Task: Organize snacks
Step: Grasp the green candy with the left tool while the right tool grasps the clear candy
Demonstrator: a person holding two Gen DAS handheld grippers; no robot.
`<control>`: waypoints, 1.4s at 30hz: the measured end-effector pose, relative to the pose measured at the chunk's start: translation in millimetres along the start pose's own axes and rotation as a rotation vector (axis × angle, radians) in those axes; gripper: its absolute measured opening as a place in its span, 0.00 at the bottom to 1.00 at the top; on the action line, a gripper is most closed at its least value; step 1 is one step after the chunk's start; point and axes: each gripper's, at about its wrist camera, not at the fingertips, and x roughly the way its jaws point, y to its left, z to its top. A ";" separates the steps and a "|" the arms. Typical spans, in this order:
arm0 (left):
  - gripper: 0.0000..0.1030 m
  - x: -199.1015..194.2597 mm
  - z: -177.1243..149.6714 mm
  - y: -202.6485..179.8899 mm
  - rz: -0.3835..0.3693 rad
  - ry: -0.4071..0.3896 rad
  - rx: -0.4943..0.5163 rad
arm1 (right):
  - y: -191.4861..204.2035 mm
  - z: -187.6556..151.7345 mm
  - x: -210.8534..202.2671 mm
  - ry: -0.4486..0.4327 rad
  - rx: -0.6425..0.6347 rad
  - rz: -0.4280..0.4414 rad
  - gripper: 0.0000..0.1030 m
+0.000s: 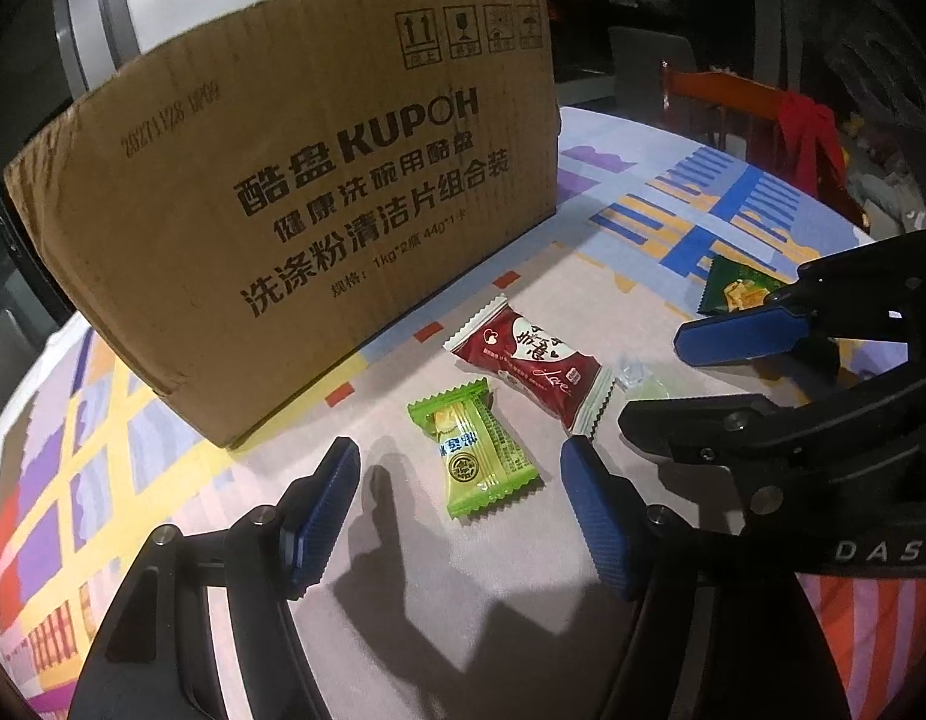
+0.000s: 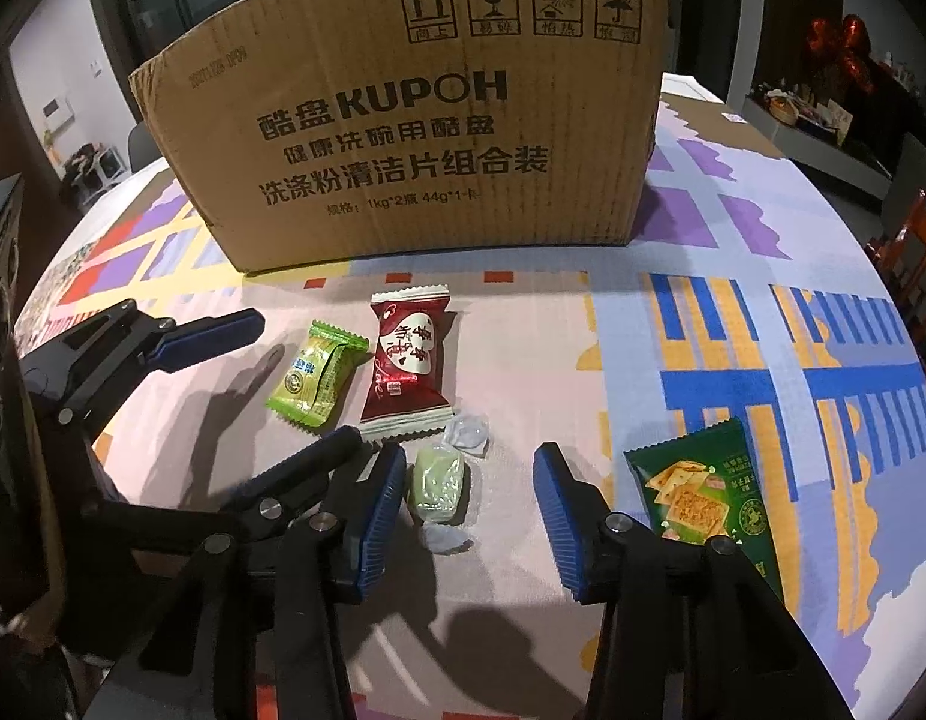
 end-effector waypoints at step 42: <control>0.16 -10.5 -5.5 3.5 -0.047 0.019 -0.076 | 7.3 5.9 -4.2 0.032 -0.020 0.038 0.19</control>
